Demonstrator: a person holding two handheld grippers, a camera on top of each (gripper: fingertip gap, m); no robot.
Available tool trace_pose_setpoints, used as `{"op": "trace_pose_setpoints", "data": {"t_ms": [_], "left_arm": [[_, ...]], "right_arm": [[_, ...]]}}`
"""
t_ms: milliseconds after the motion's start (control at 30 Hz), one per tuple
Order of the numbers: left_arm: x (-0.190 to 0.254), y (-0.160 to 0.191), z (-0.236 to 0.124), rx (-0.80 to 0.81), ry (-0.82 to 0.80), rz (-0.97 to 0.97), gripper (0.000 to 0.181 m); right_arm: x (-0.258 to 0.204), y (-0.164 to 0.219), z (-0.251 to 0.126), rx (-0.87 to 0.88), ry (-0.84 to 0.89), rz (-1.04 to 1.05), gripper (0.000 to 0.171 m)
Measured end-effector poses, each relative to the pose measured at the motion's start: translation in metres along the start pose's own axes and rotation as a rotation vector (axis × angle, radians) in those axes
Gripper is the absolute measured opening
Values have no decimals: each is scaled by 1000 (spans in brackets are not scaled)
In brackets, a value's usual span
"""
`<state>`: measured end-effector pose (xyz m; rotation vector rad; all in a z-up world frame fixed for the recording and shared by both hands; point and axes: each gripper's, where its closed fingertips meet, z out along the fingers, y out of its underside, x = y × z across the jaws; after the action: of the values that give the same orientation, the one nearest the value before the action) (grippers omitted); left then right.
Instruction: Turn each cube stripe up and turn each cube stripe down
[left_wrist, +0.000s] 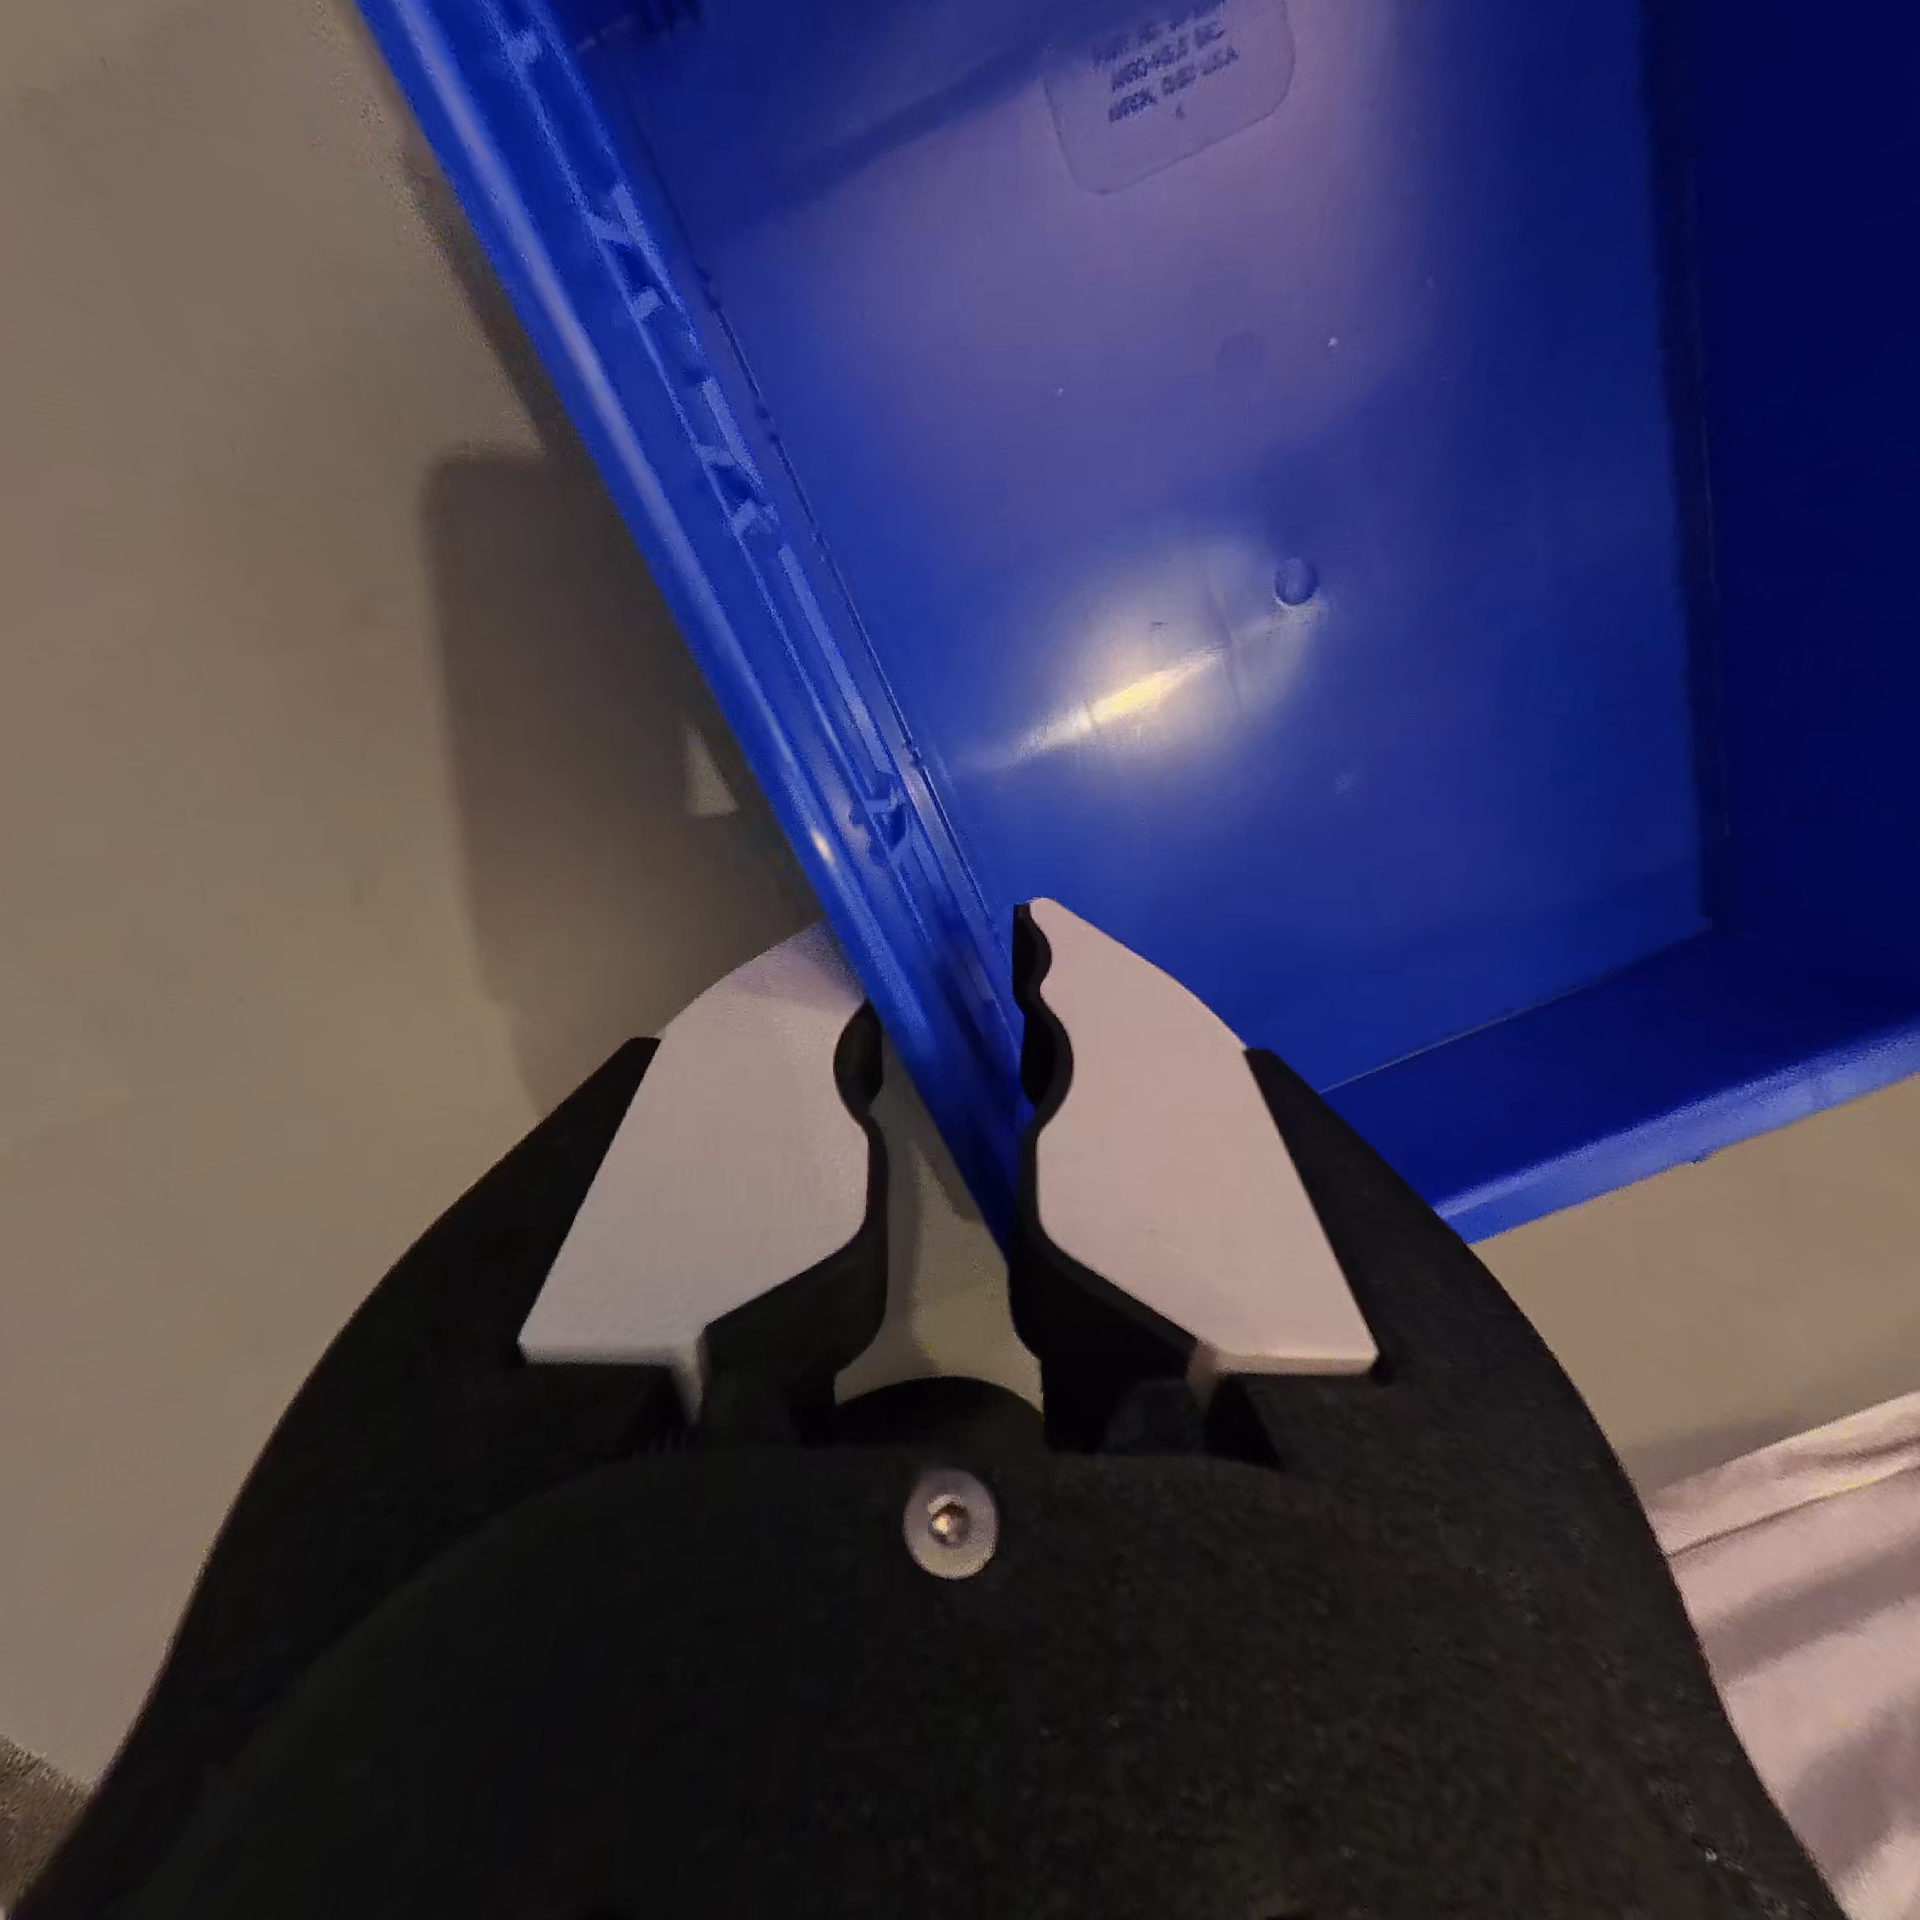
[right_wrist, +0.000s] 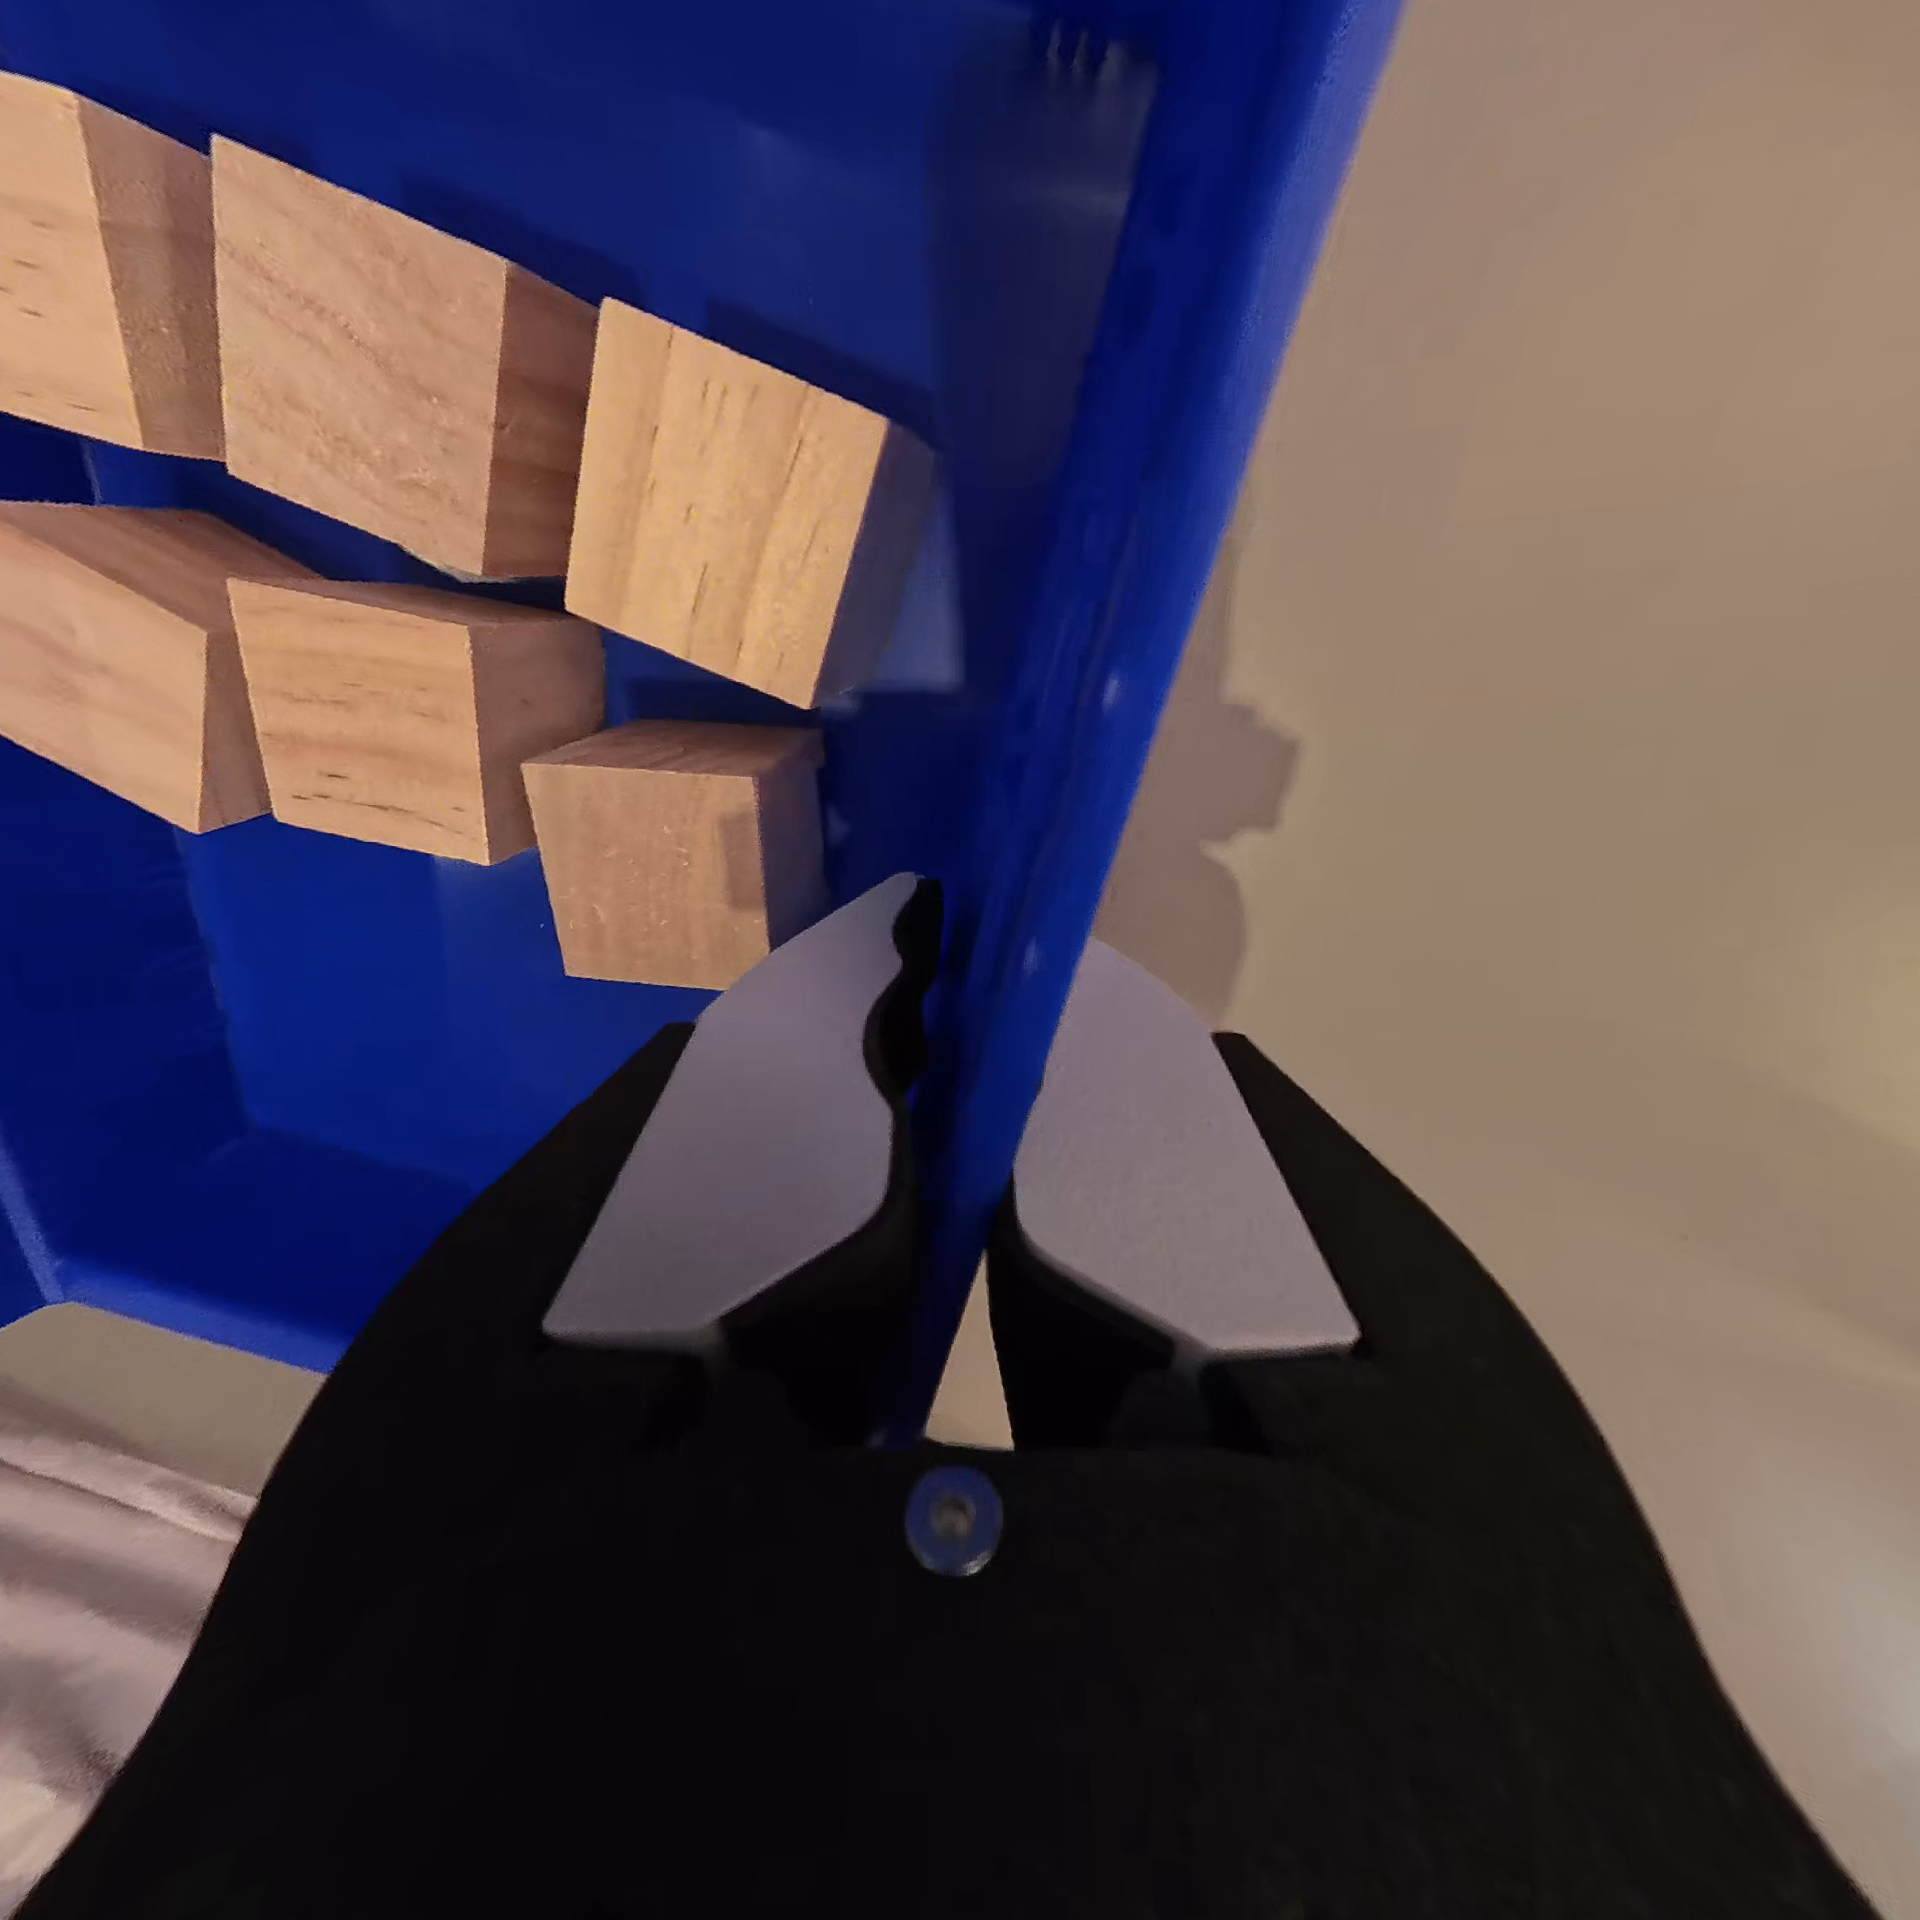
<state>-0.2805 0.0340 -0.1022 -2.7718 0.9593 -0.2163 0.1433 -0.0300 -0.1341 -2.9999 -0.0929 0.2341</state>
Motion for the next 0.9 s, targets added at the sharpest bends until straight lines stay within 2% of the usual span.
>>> {"op": "trace_pose_setpoints", "data": {"t_ms": [200, 533, 900], "left_arm": [[-10, 12, -34, 20, -3, 37, 44], [-26, 19, -94, 196, 1, 5, 40], [-44, 29, -119, 274, 30, -38, 38]], "right_arm": [[8, -3, -1, -6, -20, -56, 8], [30, -1, -5, -74, -17, -257, 6], [31, 1, -19, -52, -11, -273, 5]]}}
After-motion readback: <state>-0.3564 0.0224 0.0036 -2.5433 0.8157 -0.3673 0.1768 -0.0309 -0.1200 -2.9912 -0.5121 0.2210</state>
